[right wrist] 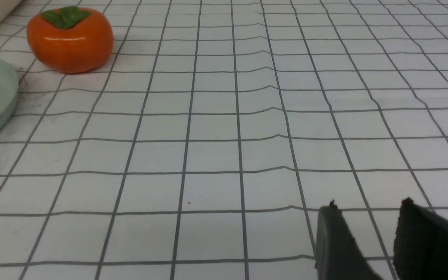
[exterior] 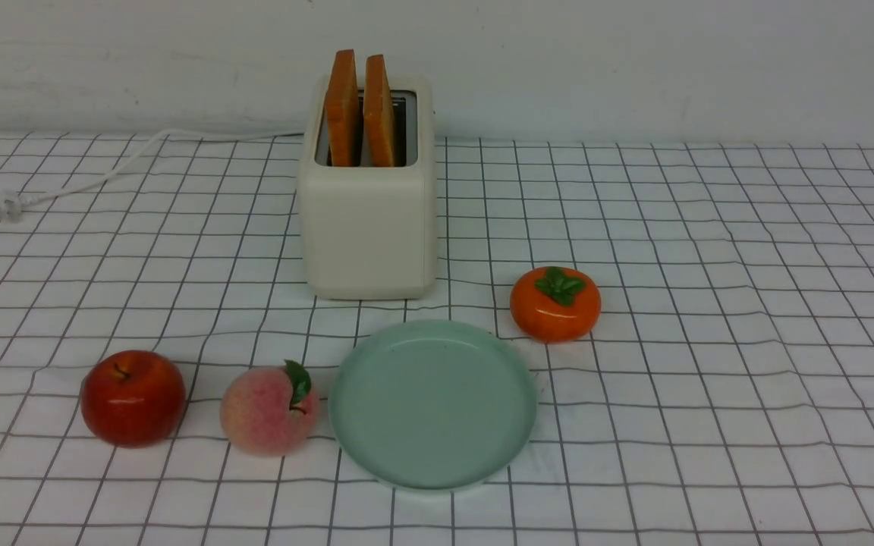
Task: Take toasted bread from bread machine on white checkered table place on plate.
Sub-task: 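Reach for a toast slice standing in the toaster with the left gripper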
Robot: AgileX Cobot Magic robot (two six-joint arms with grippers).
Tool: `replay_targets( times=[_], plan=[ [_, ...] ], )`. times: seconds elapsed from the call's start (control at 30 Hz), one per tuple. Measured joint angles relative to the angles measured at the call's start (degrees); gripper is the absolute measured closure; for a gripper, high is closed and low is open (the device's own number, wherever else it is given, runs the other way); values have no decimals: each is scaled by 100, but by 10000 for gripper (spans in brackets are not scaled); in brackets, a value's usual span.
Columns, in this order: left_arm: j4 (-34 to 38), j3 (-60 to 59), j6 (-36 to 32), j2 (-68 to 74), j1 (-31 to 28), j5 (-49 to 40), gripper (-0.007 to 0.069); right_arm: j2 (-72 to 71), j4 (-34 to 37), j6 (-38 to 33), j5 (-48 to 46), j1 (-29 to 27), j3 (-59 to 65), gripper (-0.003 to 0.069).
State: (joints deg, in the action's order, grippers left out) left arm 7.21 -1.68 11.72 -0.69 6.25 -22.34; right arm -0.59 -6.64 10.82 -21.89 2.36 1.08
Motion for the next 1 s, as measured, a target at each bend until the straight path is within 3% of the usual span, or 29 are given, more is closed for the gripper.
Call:
replay_targets(
  times=[0.43, 0.67, 0.8, 0.97, 1.0],
  plan=[
    [0, 0, 0, 0, 0, 39, 387, 0, 0, 0, 0, 0, 0, 420],
    [68, 0, 0, 0, 0, 716, 387, 0, 0, 0, 0, 0, 0, 420],
    [483, 0, 0, 0, 0, 1081, 387, 0, 0, 0, 0, 0, 0, 420],
    [1811, 0, 0, 0, 0, 1500, 387, 0, 0, 0, 0, 0, 0, 420],
    [2380, 0, 0, 0, 0, 1659, 387, 0, -5, 0, 0, 0, 0, 420]
  ],
)
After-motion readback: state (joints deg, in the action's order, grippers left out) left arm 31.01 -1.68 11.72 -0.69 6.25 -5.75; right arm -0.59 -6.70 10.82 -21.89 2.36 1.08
